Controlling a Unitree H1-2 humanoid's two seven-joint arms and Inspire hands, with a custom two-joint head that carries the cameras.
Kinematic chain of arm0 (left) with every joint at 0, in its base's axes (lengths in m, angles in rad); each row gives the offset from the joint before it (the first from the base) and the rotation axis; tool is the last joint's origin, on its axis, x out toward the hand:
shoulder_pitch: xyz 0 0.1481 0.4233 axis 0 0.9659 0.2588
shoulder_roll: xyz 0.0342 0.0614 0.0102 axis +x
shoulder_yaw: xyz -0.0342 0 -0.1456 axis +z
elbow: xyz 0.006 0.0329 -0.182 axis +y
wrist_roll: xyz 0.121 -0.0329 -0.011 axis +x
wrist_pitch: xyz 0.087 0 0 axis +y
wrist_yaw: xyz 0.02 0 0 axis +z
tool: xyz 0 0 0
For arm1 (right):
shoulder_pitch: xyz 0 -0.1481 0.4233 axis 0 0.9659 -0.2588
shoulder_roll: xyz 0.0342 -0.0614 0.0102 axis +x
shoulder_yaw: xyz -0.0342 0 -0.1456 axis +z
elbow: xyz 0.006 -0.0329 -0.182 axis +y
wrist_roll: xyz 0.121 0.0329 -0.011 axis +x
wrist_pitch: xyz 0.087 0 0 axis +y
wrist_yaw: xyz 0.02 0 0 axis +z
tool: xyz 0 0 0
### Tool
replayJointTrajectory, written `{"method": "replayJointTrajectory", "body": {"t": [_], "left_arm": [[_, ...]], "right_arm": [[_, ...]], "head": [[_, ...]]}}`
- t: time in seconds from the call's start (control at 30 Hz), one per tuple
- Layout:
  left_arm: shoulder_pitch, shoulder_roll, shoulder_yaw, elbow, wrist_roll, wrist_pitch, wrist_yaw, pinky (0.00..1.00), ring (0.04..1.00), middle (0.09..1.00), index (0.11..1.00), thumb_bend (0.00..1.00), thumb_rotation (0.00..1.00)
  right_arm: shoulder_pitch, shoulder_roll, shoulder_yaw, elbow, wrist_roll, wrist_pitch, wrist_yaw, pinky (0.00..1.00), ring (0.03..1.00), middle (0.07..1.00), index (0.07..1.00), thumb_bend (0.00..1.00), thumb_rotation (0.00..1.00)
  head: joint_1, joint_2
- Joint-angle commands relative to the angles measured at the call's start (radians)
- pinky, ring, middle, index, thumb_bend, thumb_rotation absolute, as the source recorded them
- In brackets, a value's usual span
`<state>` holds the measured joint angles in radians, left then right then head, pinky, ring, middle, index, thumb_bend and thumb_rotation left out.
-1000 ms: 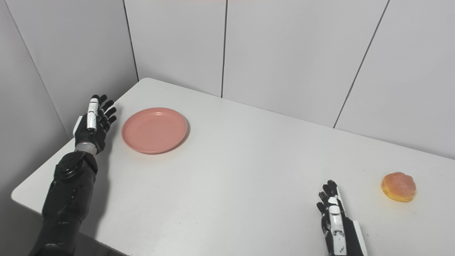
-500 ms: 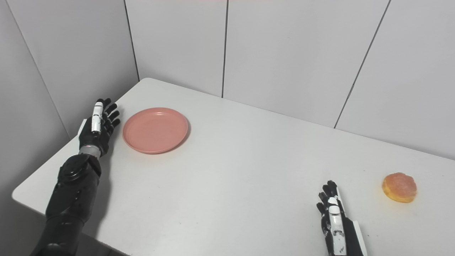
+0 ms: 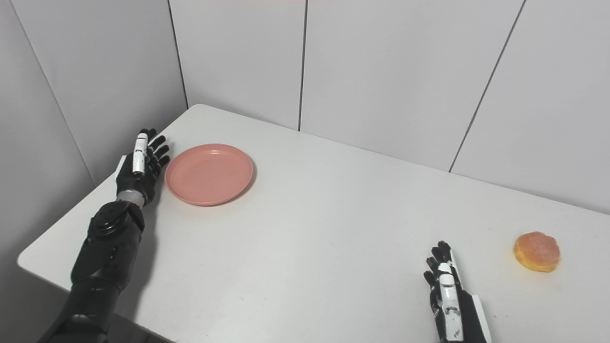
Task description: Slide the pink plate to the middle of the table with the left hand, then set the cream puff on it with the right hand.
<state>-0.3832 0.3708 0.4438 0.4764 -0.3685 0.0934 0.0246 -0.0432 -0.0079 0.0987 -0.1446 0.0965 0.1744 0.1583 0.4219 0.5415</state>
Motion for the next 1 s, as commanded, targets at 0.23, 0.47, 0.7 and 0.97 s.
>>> {"method": "replayJointTrajectory", "body": {"t": [0.23,0.47,0.7,0.97], "left_arm": [[-0.024,-0.011,-0.034,-0.043,-0.040,0.034,-0.068,0.93,0.942,0.946,0.920,0.40,1.00],[-0.011,-0.027,-0.053,-0.096,-0.040,0.081,-0.069,0.96,0.943,0.939,0.923,0.39,1.00],[0.009,-0.052,-0.057,-0.127,-0.049,0.087,-0.073,0.94,0.916,0.912,0.896,0.39,1.00],[0.029,-0.087,-0.075,-0.176,-0.051,0.129,-0.068,0.93,0.923,0.925,0.901,0.37,1.00]], "right_arm": [[-0.016,0.003,0.010,-0.036,-0.005,-0.014,0.000,1.00,1.000,1.000,1.000,0.14,1.00],[-0.017,0.007,0.009,-0.035,-0.002,-0.012,-0.001,1.00,1.000,1.000,1.000,0.15,1.00],[-0.017,0.008,0.012,-0.038,-0.009,-0.012,-0.004,1.00,1.000,1.000,1.000,0.16,1.00],[-0.017,0.006,0.013,-0.036,-0.011,-0.009,-0.004,1.00,1.000,1.000,1.000,0.18,1.00]], "head": [[-0.010,0.008],[-0.015,0.013],[-0.021,0.018],[-0.033,0.024]]}}
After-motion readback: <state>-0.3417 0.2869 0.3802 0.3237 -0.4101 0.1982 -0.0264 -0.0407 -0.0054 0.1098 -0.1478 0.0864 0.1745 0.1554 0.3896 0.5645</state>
